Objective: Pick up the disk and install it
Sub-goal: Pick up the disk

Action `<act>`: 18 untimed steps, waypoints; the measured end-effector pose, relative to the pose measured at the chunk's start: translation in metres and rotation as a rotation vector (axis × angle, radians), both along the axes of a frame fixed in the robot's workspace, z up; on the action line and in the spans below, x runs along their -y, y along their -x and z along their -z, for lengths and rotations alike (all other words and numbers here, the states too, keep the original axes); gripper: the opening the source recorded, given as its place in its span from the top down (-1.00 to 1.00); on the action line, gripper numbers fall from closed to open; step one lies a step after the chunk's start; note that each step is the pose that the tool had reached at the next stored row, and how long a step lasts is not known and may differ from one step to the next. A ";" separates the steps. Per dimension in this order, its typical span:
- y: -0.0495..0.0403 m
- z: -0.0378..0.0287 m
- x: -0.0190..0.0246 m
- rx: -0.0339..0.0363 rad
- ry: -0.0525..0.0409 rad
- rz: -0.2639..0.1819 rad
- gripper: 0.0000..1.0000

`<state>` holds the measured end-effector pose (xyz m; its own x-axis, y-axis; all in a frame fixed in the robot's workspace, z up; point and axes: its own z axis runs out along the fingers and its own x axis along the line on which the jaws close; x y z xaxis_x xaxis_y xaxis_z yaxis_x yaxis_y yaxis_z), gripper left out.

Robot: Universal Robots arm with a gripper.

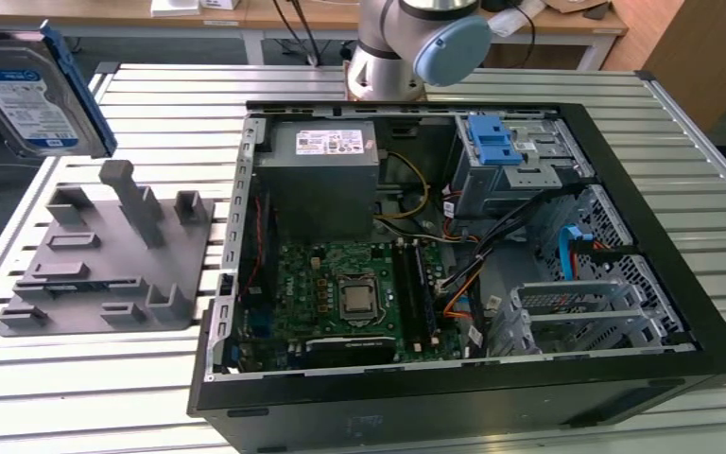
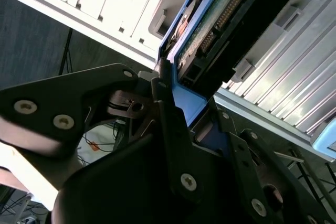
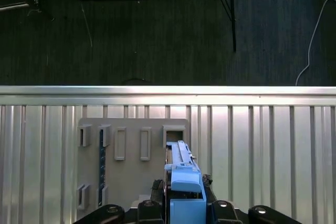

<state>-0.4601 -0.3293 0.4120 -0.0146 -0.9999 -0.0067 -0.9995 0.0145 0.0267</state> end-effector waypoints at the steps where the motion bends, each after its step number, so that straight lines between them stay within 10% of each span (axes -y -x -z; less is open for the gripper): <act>1: 0.0000 -0.0035 0.0000 0.0001 0.0000 0.000 0.27; 14: 0.0000 -0.0487 0.0000 0.0000 0.0000 0.000 0.27; 18: 0.0000 -0.0528 0.0000 0.0001 0.0000 0.000 0.27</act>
